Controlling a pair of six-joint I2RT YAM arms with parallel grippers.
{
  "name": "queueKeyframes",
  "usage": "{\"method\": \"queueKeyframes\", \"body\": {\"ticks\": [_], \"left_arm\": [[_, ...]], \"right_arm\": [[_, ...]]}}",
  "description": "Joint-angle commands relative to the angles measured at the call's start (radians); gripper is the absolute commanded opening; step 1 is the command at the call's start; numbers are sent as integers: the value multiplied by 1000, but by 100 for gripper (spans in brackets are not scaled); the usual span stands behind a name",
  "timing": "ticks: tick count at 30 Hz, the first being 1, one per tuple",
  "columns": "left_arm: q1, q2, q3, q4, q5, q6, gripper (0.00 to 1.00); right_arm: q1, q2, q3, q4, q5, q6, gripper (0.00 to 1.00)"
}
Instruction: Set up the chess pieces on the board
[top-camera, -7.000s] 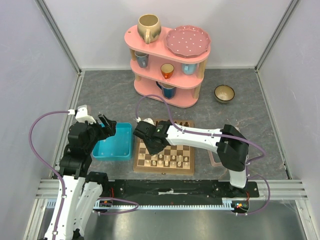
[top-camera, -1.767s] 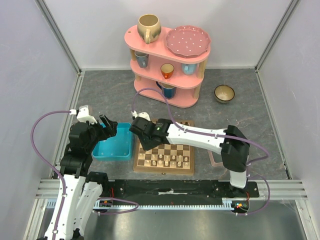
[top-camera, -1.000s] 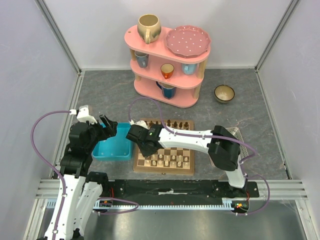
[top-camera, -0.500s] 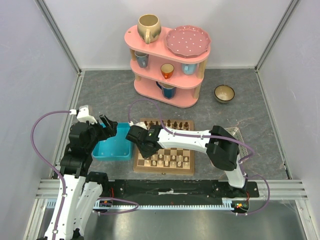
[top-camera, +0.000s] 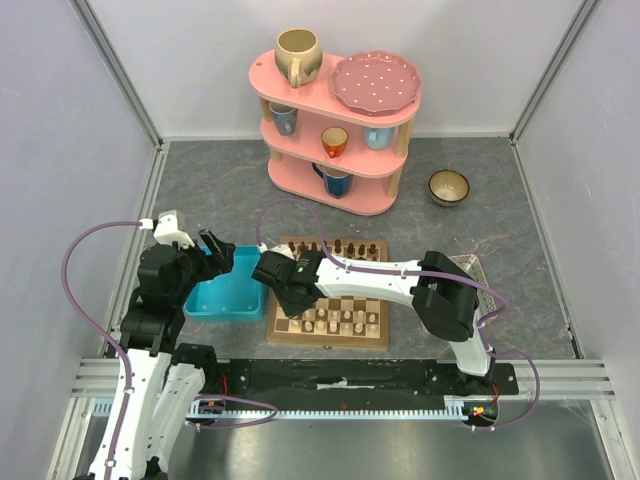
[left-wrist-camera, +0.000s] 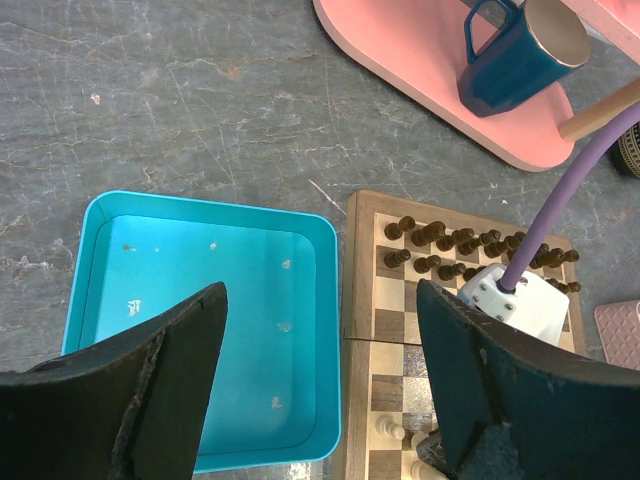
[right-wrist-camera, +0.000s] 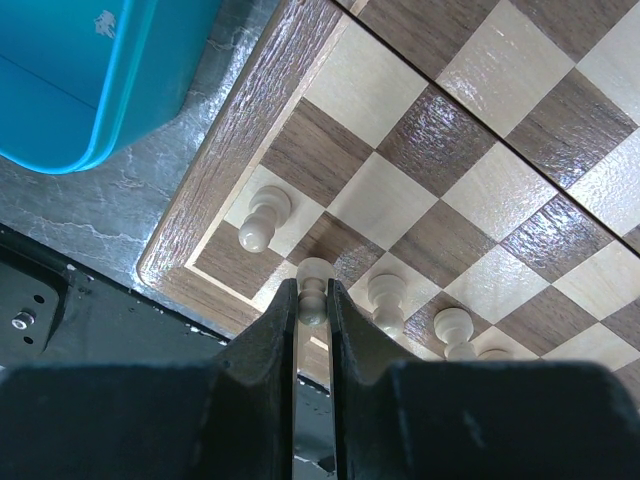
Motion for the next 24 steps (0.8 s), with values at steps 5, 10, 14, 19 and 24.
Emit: {"method": "queueKeyframes", "body": {"ticks": [5,10,14,19,24], "left_arm": [[1,0,0,46,8,32,83],[0,-2,0,47,7,32,83],[1,0,0,46,7,33,83],[1,-2,0,47,5,33,83],[0,-3,1,47,5,33,83]], "right_arm": [[-9,7,-6,10,16,11,12],[-13,7,-6,10,19,13,12],[-18,9,-6,11,22,13,13],[-19,10,-4,11,18,13,13],[-19,13,-6,11,18,13,16]]}}
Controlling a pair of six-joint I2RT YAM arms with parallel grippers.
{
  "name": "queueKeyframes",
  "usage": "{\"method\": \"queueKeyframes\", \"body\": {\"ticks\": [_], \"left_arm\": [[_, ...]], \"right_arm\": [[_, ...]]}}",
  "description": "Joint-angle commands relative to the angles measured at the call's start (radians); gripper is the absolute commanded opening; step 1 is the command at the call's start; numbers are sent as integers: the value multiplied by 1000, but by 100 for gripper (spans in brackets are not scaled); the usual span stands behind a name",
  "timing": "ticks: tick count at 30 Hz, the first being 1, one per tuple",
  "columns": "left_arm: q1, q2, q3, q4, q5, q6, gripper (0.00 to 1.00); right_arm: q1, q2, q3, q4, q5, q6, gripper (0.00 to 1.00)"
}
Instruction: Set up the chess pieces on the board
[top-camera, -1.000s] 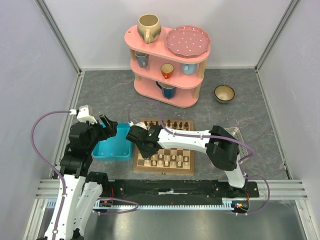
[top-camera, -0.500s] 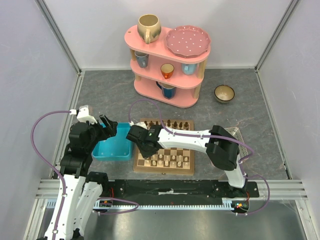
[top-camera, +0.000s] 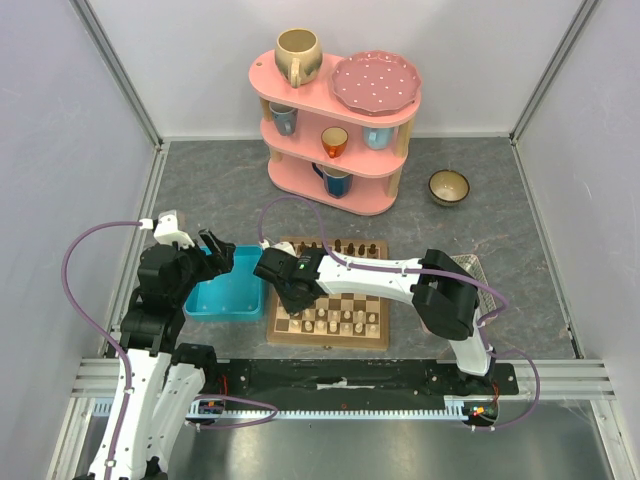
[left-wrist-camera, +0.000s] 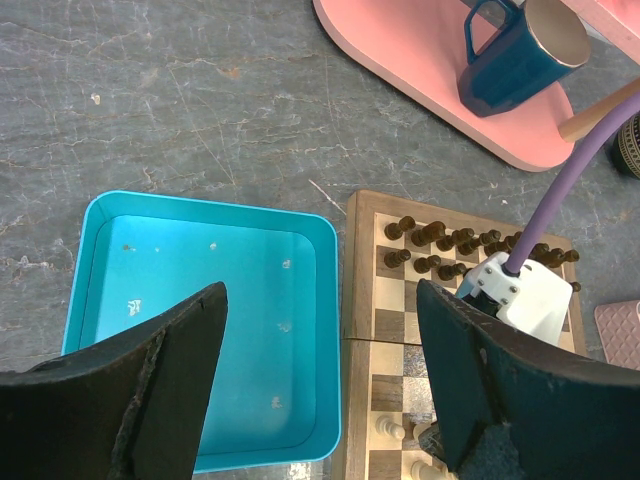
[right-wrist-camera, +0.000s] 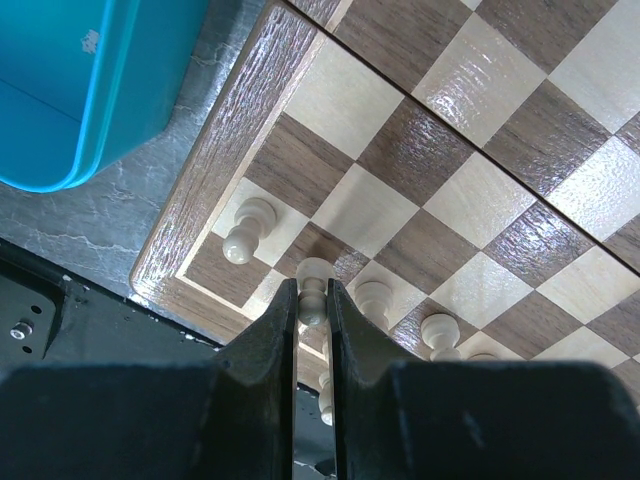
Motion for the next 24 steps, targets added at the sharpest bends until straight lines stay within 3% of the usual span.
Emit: {"method": "queueKeyframes", "body": {"ticks": [1,11,24], "left_arm": [[0,-3,0,47,4,33,83],[0,-2,1,47,5,33,83],[1,-3,1,47,4,33,83]], "right_arm": [[0,13,-6,13,17,10,17],[-2,8,-6,16,14,14,28],[-8,-44,-3,10,37,18,30]]}}
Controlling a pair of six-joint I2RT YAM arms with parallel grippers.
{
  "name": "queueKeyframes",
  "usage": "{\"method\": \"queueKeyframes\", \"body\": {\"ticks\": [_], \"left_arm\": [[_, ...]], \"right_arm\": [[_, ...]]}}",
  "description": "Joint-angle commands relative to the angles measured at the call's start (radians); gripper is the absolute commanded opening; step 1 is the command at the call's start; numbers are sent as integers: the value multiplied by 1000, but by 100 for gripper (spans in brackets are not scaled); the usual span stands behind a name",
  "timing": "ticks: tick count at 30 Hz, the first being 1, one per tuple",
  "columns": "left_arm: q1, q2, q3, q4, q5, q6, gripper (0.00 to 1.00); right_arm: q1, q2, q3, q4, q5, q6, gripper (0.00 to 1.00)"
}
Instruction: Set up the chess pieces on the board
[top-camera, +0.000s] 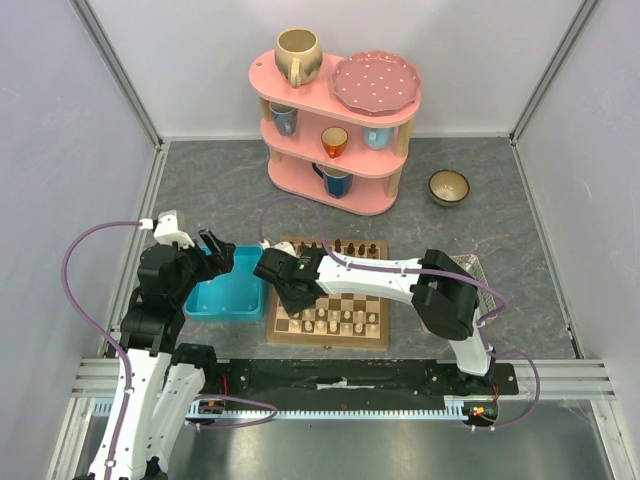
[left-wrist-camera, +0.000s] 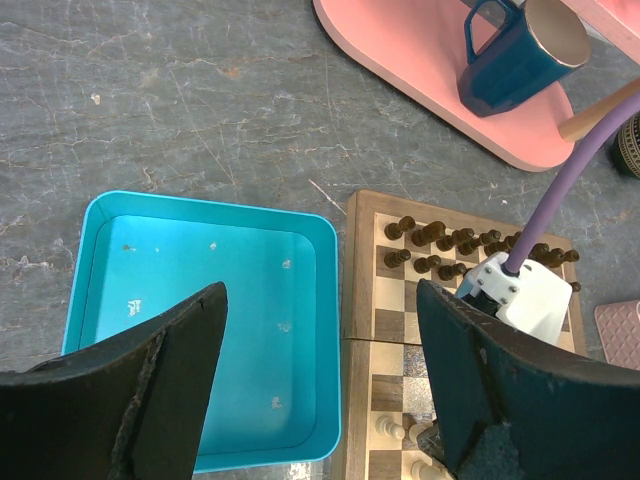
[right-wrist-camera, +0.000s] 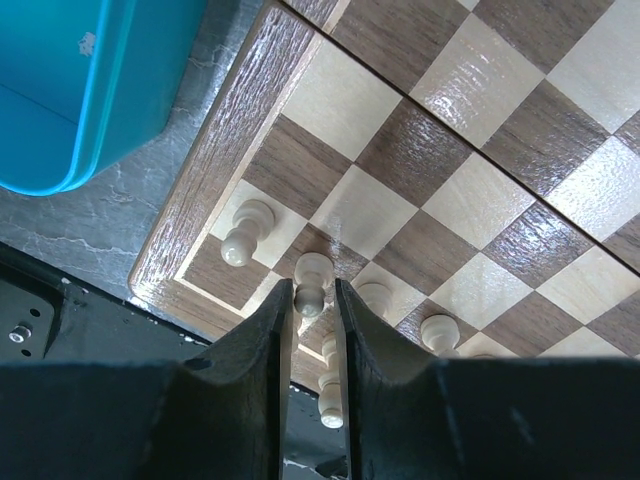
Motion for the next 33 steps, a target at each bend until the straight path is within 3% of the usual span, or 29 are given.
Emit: {"method": "queueKeyframes", "body": {"ticks": [1,10,19,27,33], "left_arm": [[-2,-3,1,46,4,33,83],[0,-3,0,46,6,33,83],[0,-3,1,46,9,33,83],[-2,0,0,47,12,33,83],[-2,4,1,47,15,33,83]], "right_arm": [[-12,-54,1,5,36,16,30],[-141,-328,-97,-15,82,19,31],[-448,-664,-456,-15,96,11,34],[-684,-758,-632,9,59,-50,36],[-701,-755,-629,86,-92,-111,32]]}}
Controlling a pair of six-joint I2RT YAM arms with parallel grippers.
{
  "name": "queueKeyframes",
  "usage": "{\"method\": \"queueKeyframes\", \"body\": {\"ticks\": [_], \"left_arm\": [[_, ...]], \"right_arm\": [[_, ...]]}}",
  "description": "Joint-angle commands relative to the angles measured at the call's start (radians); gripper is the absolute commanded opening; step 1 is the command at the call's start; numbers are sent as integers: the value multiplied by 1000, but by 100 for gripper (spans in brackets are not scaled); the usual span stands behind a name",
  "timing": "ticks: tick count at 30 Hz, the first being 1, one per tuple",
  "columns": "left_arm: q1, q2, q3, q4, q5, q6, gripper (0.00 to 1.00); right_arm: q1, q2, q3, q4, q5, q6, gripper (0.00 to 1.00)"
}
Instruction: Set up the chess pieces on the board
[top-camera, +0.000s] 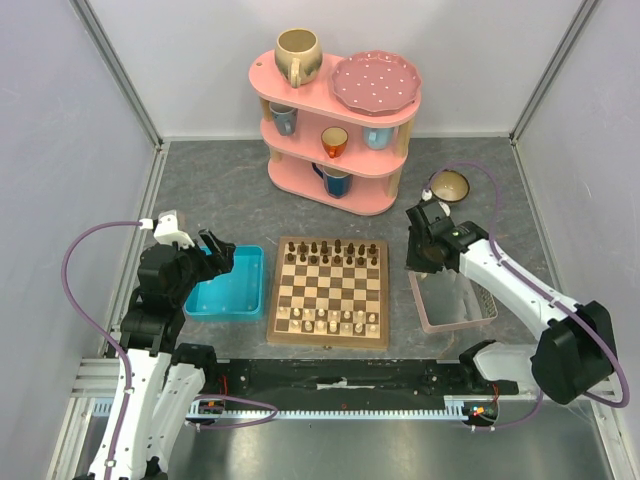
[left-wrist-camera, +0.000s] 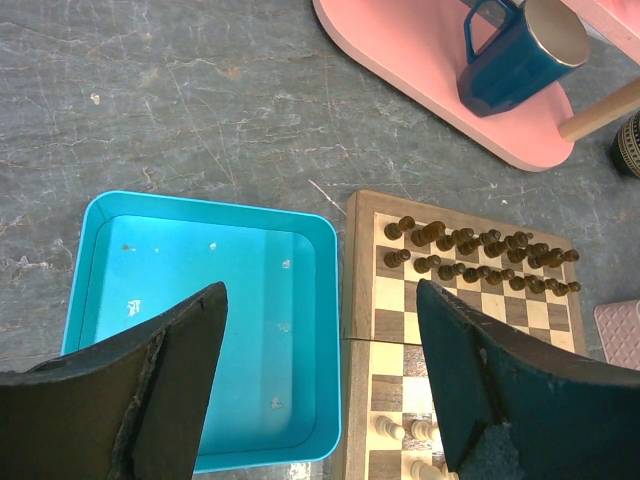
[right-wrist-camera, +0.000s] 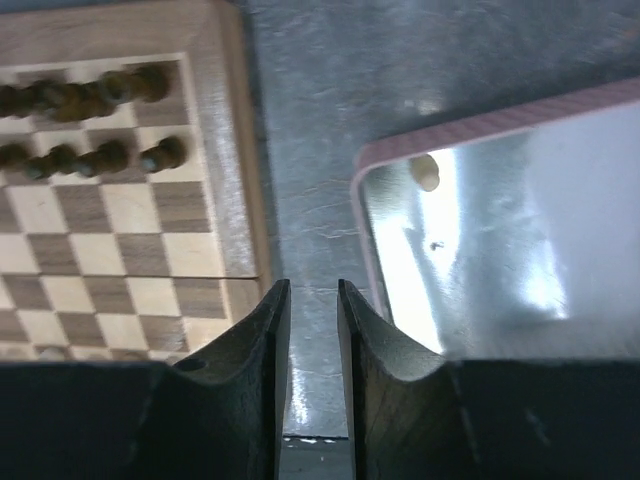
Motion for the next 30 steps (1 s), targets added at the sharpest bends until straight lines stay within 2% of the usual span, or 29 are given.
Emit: {"method": "queueKeyframes", "body": {"ticks": [1,6,9,11,13,18,20,23,30], "left_arm": [[-2,3,0,49,16,33,83],[0,3,-1,50,16,33,83],[-2,3,0,50,11,35,83],[-2,3,0,50,13,35,83],[-2,1,0,50,14,35,83],[-5,0,0,50,14,35,83],[-5,-3,-1,52,14,35,83],[-6,-3,0,50,16,35,83],[-6,-2,-2,50,14,35,83]], "right_arm": [[9,-18,24,104,-153,-74,31],[172,75,130,110,-118,-97,31],[228,132,183,83,-55,-74,31],[222,132,188,40,65,-21,33],[187,91,159,11,130,33,34],[-61,-93,24,11,118,49,34],[-146,-118,4,9,91,20,36],[-209,-109,-25,21,29,-33,37],[-237,-46,-99,110,-61,-83,38]]}}
